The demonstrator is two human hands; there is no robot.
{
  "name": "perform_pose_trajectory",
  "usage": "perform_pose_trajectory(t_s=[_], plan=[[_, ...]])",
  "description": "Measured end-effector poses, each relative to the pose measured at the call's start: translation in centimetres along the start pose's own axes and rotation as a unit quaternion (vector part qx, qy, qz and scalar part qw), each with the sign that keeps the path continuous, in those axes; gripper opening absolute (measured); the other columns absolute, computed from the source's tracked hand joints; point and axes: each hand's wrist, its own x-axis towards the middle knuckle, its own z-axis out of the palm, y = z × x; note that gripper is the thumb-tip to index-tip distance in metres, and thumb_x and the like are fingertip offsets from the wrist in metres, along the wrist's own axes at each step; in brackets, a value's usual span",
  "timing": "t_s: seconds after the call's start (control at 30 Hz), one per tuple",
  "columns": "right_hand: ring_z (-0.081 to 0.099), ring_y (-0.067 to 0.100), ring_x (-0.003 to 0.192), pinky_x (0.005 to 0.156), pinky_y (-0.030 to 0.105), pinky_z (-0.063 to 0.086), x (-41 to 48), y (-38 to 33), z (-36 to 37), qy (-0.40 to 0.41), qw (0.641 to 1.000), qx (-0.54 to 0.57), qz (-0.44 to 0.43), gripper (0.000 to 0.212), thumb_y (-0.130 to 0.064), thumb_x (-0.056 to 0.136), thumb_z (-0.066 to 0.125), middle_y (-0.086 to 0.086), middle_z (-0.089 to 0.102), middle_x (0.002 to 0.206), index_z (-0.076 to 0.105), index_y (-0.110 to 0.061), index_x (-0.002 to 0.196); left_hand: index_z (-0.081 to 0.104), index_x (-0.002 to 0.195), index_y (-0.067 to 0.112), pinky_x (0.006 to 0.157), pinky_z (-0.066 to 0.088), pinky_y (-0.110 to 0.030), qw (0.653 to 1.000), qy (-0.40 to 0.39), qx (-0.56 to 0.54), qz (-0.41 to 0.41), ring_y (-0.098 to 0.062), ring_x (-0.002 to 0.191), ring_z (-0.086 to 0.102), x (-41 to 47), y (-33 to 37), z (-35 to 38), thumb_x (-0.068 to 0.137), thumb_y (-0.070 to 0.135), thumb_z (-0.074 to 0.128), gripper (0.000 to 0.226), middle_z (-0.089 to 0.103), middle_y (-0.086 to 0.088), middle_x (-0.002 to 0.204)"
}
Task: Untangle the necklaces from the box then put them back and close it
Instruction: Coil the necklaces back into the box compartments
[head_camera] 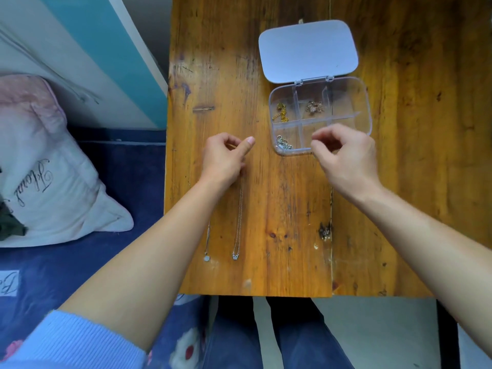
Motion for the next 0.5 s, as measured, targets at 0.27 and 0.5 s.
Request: perform_pose_trajectory(t_s=[0.27, 0.5], plan=[[0.051, 0.025, 0.116, 0.087, 0.040, 0.046, -8.2, 3.3, 4.4, -0.030, 0.990, -0.131, -0.038, 0.028, -0.021, 0.086, 0.066, 0.006, 0.061, 0.121, 0.066, -0.014, 0.113, 0.064, 0.072, 0.015, 0.075, 0.058, -0.046, 0.971, -0.002, 0.234, -0.049, -0.024, 0.074, 0.068, -4.1, -5.8, -5.5, 0.076, 0.051, 0.075, 0.038, 0.069, -0.004, 0.073], [0.020, 0.026, 0.147, 0.118, 0.047, 0.018, -11.1, 5.5, 6.8, -0.054, 0.977, -0.196, -0.066, 0.044, -0.026, 0.097, 0.046, 0.012, 0.032, 0.156, 0.047, -0.012, 0.139, 0.068, 0.074, 0.014, 0.078, 0.059, -0.046, 0.950, -0.067, 0.296, -0.070, -0.028, 0.081, 0.069, -4.3, -6.8, -5.3, 0.081, 0.032, 0.077, 0.022, 0.072, -0.006, 0.080]])
